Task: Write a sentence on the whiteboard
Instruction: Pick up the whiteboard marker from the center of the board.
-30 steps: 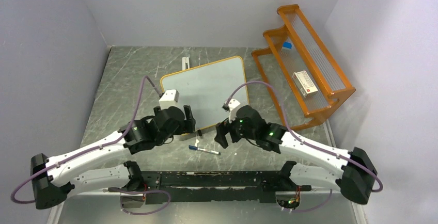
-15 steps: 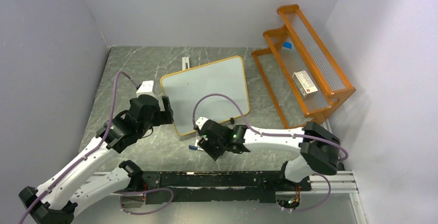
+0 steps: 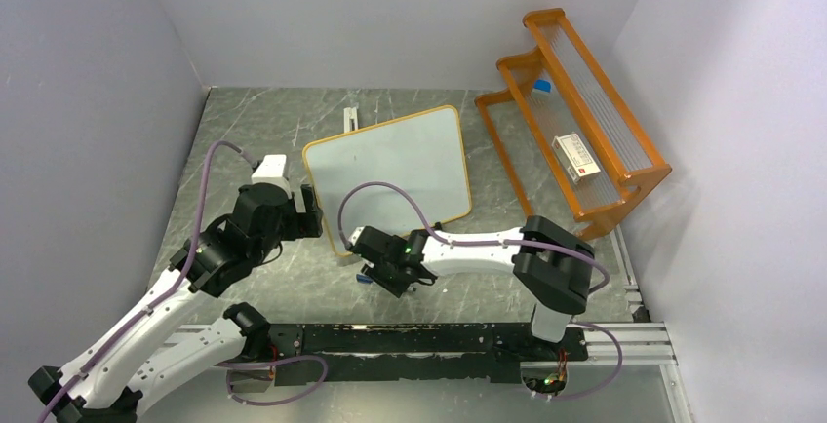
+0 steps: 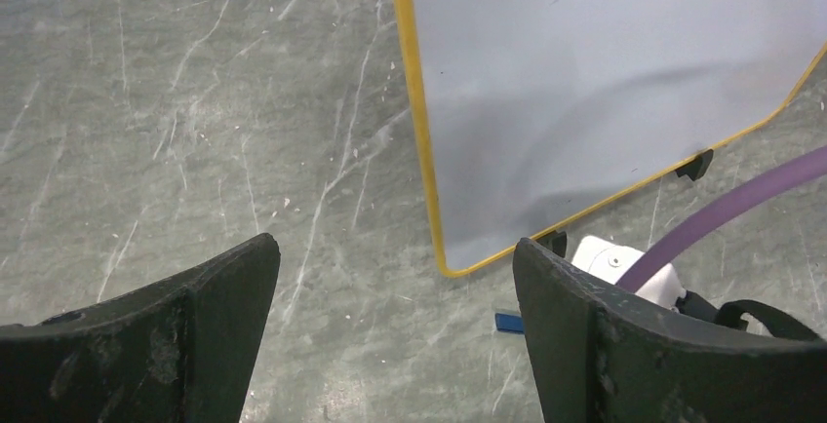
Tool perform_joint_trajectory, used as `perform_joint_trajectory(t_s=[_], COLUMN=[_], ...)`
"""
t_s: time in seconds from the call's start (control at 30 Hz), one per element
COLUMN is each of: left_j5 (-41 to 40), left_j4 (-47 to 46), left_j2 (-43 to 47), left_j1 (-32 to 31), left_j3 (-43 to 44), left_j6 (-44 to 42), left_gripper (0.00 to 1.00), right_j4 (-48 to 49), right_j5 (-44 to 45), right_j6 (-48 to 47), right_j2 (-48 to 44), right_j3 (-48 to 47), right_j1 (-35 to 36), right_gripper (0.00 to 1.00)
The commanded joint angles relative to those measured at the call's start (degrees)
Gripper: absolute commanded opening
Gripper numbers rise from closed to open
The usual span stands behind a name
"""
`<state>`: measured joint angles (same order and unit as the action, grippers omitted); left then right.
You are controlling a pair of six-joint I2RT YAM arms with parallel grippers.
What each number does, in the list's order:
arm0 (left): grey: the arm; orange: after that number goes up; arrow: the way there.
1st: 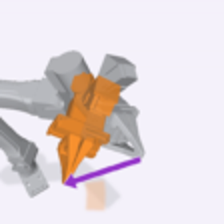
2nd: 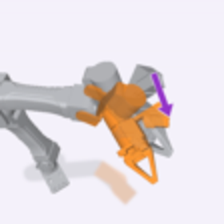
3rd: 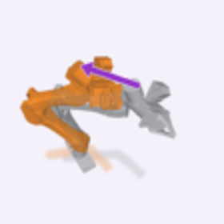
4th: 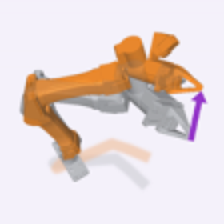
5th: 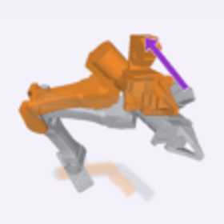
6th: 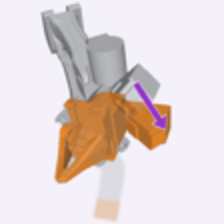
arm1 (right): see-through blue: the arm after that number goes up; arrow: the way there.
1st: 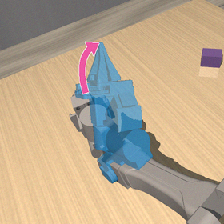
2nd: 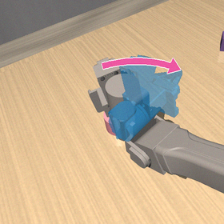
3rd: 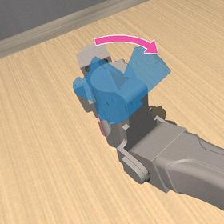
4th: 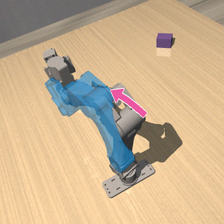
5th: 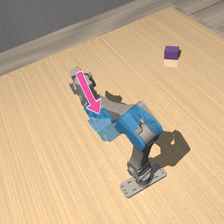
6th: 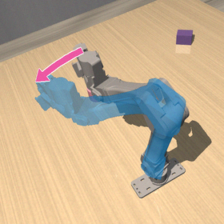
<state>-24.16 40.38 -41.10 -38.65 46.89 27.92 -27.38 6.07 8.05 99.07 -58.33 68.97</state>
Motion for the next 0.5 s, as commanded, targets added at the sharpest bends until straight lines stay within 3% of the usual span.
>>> perform_joint_trajectory(t_s=[0.0, 0.1, 0.27, 0.47], left_j5=[0.1, 0.2, 0.1, 3.0], left_j4=[-0.4, -1.2, -1.0, -0.5], left_j2=[-0.2, -0.1, -0.8, -2.1], left_j1=[0.3, 0.3, 0.4, 0.5], left_j3=[2.1, 2.0, 2.8, 2.9], left_j6=[-2.3, -2.6, -2.2, -0.6], left_gripper=[0.93, 0.93, 0.93, 0.93], right_j4=[-3.3, -4.7, -6.1, -6.5], right_j5=[0.8, 0.3, 0.4, 0.5], right_j6=[-2.5, -3.3, -4.1, -5.0], right_j2=[4.3, 6.5, 5.5, 0.3], right_j3=[-2.3, -3.1, -3.7, -5.6], right_j1=[0.6, 0.7, 0.7, 0.7], right_gripper=[0.35, 0.27, 0.0, 0.0])
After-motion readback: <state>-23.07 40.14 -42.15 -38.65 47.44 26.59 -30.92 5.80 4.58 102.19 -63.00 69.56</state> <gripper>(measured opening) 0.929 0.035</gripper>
